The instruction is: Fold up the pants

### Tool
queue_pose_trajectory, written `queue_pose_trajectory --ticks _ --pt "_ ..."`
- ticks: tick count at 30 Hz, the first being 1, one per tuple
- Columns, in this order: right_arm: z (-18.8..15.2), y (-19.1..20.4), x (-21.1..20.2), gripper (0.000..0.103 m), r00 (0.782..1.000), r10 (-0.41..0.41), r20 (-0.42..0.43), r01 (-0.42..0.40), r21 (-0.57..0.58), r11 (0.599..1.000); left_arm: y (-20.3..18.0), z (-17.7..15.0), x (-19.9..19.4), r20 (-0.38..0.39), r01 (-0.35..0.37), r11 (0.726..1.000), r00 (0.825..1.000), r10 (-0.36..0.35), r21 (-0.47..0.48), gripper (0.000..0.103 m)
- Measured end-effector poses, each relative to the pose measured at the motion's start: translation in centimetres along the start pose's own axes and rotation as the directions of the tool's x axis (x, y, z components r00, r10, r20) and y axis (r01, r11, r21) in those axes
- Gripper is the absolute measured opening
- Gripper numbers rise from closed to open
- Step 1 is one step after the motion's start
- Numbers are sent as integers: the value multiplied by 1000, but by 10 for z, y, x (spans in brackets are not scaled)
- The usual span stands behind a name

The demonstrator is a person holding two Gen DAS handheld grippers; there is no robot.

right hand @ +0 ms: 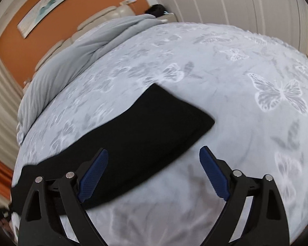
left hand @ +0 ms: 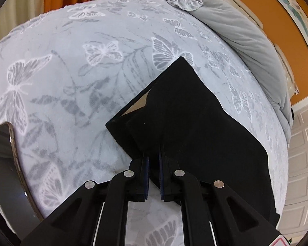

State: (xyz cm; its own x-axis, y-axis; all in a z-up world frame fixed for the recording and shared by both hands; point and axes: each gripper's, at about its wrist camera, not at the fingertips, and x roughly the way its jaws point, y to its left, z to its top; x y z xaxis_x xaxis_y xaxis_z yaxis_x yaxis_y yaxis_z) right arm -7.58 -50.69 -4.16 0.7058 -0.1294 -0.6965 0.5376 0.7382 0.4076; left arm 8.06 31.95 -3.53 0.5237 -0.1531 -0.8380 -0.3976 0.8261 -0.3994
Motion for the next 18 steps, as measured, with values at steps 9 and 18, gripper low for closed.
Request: queue_pose_trajectory --ticks 9,18 --pt "56 15 -28 0 982 110 151 -96 -100 990 -15 -5 -16 44 -43 994 998 39 99 7" --pt "40 -18 14 70 999 -13 -47 5 -169 986 -24 -28 -16 107 -221 969 972 209 111 67"
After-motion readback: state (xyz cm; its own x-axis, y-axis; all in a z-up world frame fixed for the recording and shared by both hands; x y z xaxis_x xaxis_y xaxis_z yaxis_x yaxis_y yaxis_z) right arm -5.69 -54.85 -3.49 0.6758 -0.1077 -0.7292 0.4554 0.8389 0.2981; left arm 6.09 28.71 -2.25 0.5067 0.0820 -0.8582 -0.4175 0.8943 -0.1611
